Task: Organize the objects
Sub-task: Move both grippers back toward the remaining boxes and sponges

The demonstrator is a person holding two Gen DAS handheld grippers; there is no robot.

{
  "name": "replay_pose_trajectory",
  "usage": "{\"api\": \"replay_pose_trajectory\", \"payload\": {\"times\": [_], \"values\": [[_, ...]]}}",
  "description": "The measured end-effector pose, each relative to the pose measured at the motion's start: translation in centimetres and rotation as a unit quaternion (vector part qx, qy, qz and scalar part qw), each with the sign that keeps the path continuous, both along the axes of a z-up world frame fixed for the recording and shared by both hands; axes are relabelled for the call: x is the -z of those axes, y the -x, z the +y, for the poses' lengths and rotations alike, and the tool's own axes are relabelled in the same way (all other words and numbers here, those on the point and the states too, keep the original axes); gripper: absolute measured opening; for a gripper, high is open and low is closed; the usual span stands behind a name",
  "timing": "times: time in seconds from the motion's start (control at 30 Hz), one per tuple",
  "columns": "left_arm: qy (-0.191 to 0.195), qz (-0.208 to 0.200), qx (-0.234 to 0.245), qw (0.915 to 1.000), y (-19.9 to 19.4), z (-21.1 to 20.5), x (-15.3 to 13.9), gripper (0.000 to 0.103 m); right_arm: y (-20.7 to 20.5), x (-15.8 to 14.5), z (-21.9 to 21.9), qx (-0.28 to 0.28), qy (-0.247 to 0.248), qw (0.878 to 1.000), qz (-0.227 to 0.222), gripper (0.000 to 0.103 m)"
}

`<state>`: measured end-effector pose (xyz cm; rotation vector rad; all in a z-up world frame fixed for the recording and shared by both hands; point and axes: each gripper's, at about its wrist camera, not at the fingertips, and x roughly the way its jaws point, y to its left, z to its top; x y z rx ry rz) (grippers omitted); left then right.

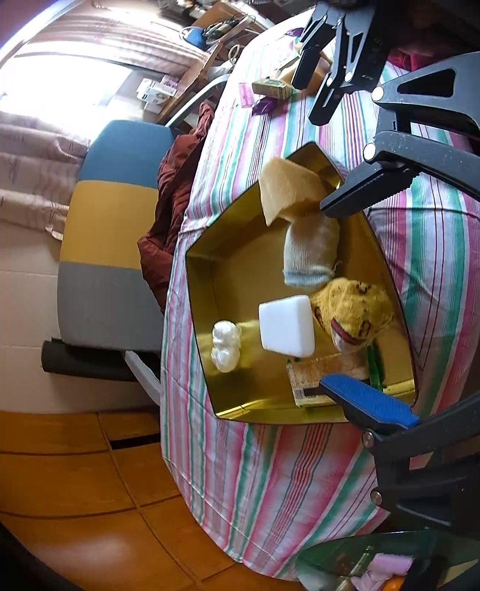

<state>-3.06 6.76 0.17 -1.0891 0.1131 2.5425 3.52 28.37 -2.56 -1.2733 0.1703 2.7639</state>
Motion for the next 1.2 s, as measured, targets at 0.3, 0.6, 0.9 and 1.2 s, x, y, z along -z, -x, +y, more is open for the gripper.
{"api": "replay_pose_trajectory", "payload": {"times": [0.3, 0.6, 0.9, 1.2], "values": [[0.001, 0.015, 0.039, 0.9991, -1.2, 2.5, -1.2, 0.087, -1.0, -0.8, 4.2, 0.057, -0.017, 0.998, -0.004, 0.08], [0.005, 0.023, 0.079, 0.9966, -1.9, 5.4, -1.8, 0.087, -2.0, -2.1, 8.5, 0.104, -0.034, 0.994, 0.002, 0.08], [0.008, 0.025, 0.115, 0.993, -2.5, 8.2, -2.1, 0.087, -2.9, -3.5, 12.9, 0.14, -0.046, 0.989, 0.008, 0.08], [0.013, 0.014, 0.15, 0.9885, -2.5, 11.3, -1.6, 0.087, -4.8, -4.0, 20.3, 0.222, -0.038, 0.974, 0.013, 0.08]]}}
